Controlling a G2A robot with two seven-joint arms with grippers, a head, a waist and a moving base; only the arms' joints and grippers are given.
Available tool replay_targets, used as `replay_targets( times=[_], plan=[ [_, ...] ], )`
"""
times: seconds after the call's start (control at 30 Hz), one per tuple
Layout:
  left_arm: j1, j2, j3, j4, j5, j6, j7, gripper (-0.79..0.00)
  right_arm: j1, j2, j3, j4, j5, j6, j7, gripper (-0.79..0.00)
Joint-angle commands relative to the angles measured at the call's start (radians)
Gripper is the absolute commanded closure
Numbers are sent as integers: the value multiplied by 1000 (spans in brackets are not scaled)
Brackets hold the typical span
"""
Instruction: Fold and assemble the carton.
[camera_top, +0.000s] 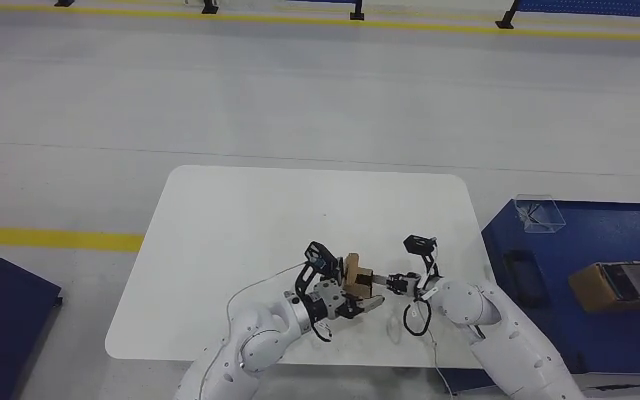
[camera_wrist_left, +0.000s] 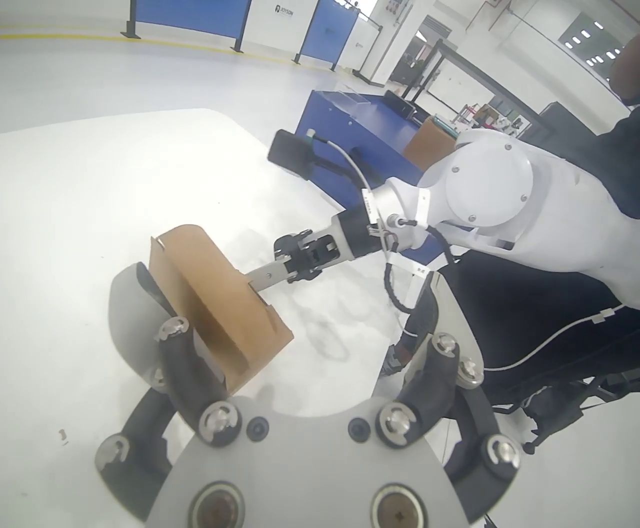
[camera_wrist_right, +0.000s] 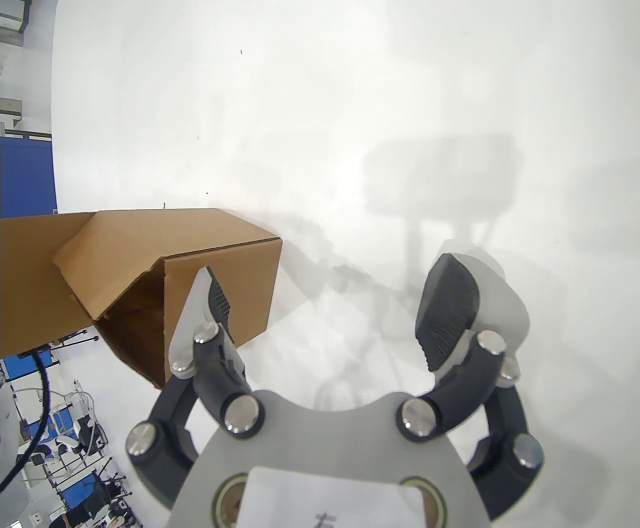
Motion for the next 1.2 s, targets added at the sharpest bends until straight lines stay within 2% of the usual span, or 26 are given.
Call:
replay_targets(
  times=[0.0,0.2,0.5,0.7,0.9,1.17],
  plan=[
    [-9,-3,13,2,1,3,-9,-785,7,-5,-10,7,-2,-6,1,-785],
    [-34,-12,57,17,37,33,-22,-785,14,-14,-19,10,-1,-27,2,-785],
    [-38,-16,69,44,82,82,-6,-785,1,-14,10,-4,5,-45,13,-785],
    [-23,-15,77,19,177,121,60,-785,-5,-15,23,-5,3,-52,25,-785],
    [-7,-14,105,1,276,103,140,-785,-4,-20,22,-2,2,-52,29,-785],
    [-3,-18,132,6,376,159,132,-785,-11,-24,32,-5,0,-56,29,-785]
  ],
)
